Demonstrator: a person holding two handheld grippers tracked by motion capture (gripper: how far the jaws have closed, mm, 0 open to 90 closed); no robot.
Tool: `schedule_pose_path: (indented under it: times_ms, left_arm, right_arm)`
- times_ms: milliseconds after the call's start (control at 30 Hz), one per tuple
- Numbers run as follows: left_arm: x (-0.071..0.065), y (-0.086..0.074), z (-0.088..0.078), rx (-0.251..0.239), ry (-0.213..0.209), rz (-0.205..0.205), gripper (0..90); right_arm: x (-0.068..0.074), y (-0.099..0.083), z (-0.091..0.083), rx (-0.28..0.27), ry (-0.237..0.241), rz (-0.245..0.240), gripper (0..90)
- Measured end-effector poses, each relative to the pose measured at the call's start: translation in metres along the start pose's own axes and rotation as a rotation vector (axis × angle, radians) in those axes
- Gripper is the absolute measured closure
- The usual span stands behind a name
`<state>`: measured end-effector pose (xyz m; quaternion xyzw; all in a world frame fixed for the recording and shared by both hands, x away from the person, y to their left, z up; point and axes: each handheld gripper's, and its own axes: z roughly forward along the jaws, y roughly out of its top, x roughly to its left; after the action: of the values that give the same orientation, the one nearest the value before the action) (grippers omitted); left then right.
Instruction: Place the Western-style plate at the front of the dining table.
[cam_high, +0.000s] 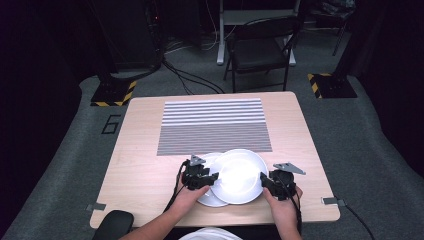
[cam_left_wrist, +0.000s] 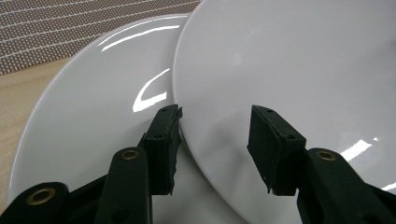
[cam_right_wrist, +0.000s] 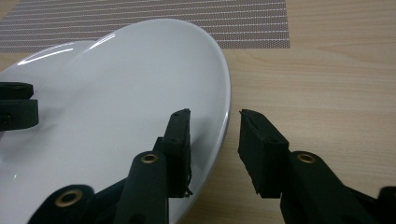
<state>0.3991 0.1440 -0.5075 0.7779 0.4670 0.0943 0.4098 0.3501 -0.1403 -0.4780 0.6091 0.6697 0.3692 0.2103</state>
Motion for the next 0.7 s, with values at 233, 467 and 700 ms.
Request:
schedule_pose_path:
  times_ms: [233,467,700]
  left_arm:
    - [-0.001,0.0,0.0,-0.01,-0.006,0.005,53.7]
    - [-0.002,0.001,-0.005,-0.033,-0.003,0.0,52.8]
    - [-0.003,0.0,-0.005,-0.017,-0.029,-0.022,51.4]
  right_arm:
    - [0.0,-0.001,-0.001,0.012,-0.018,-0.019,74.5]
    - [-0.007,-0.006,0.004,0.025,-0.004,0.023,75.1]
    - [-0.008,-0.01,0.006,0.023,0.016,0.067,70.2]
